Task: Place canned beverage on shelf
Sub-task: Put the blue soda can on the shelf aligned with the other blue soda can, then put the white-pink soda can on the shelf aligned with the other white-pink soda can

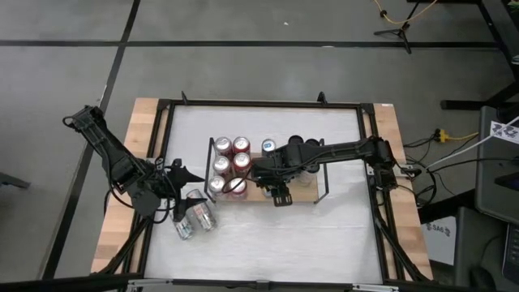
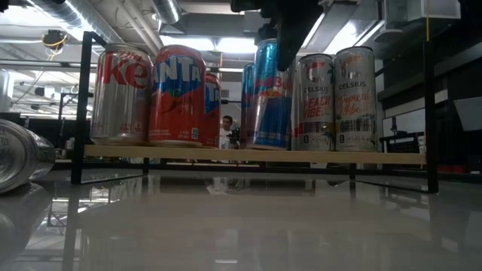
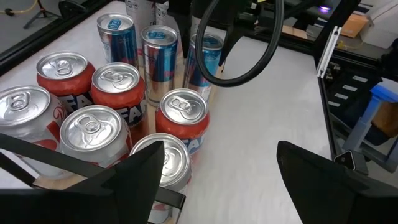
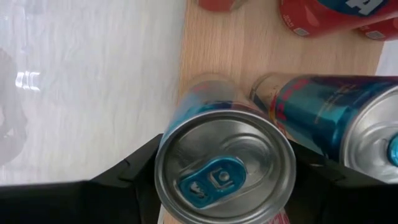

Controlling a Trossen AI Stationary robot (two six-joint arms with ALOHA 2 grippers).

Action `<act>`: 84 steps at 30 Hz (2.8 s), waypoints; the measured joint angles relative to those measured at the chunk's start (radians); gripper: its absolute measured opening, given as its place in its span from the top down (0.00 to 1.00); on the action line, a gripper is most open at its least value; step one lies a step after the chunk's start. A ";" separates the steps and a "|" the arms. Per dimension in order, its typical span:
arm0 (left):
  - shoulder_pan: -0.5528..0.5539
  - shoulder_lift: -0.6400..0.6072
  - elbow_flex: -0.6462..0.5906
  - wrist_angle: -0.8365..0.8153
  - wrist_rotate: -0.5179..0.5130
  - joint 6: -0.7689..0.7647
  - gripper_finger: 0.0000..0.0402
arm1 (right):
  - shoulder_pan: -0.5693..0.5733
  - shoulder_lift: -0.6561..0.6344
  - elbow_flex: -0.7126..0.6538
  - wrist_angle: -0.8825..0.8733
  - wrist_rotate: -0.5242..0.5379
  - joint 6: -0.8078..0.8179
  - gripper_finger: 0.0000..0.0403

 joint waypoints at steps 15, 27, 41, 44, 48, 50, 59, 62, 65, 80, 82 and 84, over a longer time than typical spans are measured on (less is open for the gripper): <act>0.000 0.000 0.000 0.000 0.000 0.000 0.24 | 0.002 0.002 -0.002 0.033 0.000 0.001 0.40; 0.000 0.000 0.000 0.000 0.000 0.000 0.24 | 0.002 0.003 -0.003 0.061 0.000 0.001 0.40; 0.000 0.000 0.000 0.000 -0.001 0.000 0.24 | 0.002 0.003 -0.003 0.060 0.000 0.001 0.39; 0.000 0.000 0.000 0.000 0.000 0.000 0.24 | 0.002 0.003 -0.003 0.060 0.000 0.001 0.36; 0.000 0.000 0.000 0.000 -0.001 0.000 0.24 | 0.002 0.003 -0.003 0.059 0.000 0.001 0.27; 0.000 0.000 0.000 0.000 0.000 0.000 0.24 | 0.002 0.003 -0.003 0.059 0.000 0.000 0.23; 0.000 0.000 0.000 0.000 0.000 0.000 0.24 | 0.002 0.003 -0.003 0.052 0.000 0.001 0.15; 0.000 0.000 0.000 0.000 0.000 0.000 0.24 | 0.002 0.003 -0.003 0.052 0.000 0.001 0.15; 0.000 0.000 0.000 0.000 0.000 0.000 0.24 | 0.002 0.003 -0.003 0.051 0.000 0.001 0.16; 0.000 -0.005 0.000 0.011 0.126 -0.383 0.24 | 0.002 -0.093 -0.003 0.011 0.000 0.028 0.16; 0.000 -0.005 0.000 0.010 0.188 -0.460 0.24 | 0.002 -0.116 -0.003 0.003 0.000 0.029 0.16; 0.000 -0.005 0.000 0.009 0.262 -0.543 0.24 | 0.002 -0.134 -0.002 -0.010 0.000 0.040 0.16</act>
